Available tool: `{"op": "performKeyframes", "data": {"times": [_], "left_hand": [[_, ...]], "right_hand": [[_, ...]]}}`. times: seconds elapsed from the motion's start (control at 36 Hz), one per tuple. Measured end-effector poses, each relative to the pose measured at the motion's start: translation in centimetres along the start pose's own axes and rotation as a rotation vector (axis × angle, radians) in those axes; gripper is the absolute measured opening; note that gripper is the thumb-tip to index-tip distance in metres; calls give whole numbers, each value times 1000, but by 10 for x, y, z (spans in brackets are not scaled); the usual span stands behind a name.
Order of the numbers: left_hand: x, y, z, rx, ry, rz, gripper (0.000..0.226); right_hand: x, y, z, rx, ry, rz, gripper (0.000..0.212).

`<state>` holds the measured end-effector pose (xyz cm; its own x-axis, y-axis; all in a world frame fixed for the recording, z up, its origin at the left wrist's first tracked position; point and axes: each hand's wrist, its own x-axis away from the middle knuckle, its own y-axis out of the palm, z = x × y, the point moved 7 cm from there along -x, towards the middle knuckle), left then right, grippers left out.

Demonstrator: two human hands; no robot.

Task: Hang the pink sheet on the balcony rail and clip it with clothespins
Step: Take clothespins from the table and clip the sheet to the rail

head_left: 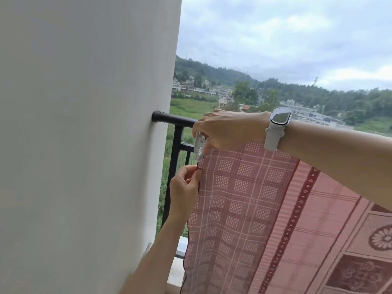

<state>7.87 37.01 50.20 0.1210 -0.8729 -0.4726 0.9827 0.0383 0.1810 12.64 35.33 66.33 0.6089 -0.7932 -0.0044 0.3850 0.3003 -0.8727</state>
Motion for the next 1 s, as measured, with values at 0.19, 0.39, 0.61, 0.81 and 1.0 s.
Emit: {"op": "performKeyframes", "data": {"times": [0.19, 0.39, 0.61, 0.81, 1.0], "left_hand": [[-2, 0, 6, -49, 29, -38, 8], [-5, -5, 12, -154, 60, -30, 19], [-2, -9, 14, -240, 121, 9, 5], [-1, -8, 20, -237, 145, 14, 10], [1, -9, 23, -266, 176, 40, 13]], "right_hand": [[2, -5, -2, -27, -35, 64, 38], [4, -8, -2, -98, -89, 98, 30], [-15, -2, 7, -134, -92, -16, 35], [-25, -1, 12, -54, -94, -134, 44], [-32, 15, 0, 44, -131, -265, 51]]}}
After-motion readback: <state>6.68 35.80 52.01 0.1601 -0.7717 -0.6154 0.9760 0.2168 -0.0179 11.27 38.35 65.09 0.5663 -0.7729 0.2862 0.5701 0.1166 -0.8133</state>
